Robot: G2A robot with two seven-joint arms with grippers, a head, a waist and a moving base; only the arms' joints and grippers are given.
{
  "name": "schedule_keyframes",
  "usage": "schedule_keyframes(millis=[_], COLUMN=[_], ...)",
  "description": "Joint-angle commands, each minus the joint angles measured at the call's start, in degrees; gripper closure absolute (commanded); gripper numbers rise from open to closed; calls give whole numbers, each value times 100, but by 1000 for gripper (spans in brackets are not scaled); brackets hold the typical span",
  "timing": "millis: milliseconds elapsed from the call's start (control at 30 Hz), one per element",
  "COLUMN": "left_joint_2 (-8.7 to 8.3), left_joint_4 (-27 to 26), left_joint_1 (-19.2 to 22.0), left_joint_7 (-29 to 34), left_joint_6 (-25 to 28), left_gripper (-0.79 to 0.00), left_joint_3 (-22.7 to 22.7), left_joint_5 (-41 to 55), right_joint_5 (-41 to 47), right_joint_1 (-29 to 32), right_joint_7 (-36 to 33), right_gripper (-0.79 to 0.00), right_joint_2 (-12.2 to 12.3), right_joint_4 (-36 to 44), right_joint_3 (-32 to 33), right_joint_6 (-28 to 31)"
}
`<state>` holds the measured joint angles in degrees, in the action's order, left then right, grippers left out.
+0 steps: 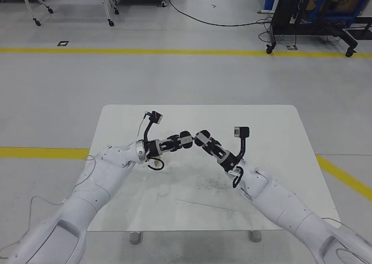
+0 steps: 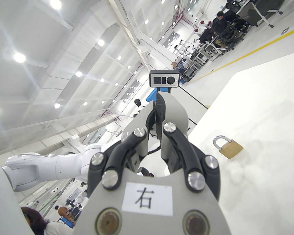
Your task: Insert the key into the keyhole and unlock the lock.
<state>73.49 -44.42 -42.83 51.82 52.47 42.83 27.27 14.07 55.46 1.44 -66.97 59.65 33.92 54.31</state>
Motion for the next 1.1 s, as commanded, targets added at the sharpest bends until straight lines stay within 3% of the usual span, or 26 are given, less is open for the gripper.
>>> schedule_keyframes(millis=[0,33,67,400,967,1067], left_joint_2=[-1,-3,-5,-104,-104,-151], left_joint_4=[8,6,-2,-80,-80,-152], left_joint_1=[-4,-7,-12,-29,-29,-32], left_joint_7=[-36,-56,-68,-356,-356,-630], left_joint_6=[35,55,67,355,355,232], left_gripper=[0,0,0,0,0,0], left_joint_3=[19,29,38,206,206,267], left_joint_5=[-7,-8,-7,-399,-399,-1041], right_joint_5=[0,0,0,0,0,0], right_joint_1=[0,0,0,0,0,0], right_joint_7=[0,0,0,0,0,0], right_gripper=[0,-74,-785,-785,-785,-785], right_joint_2=[0,0,0,0,0,0], right_joint_4=[0,0,0,0,0,0], right_joint_3=[0,0,0,0,0,0], right_joint_6=[0,0,0,0,0,0])
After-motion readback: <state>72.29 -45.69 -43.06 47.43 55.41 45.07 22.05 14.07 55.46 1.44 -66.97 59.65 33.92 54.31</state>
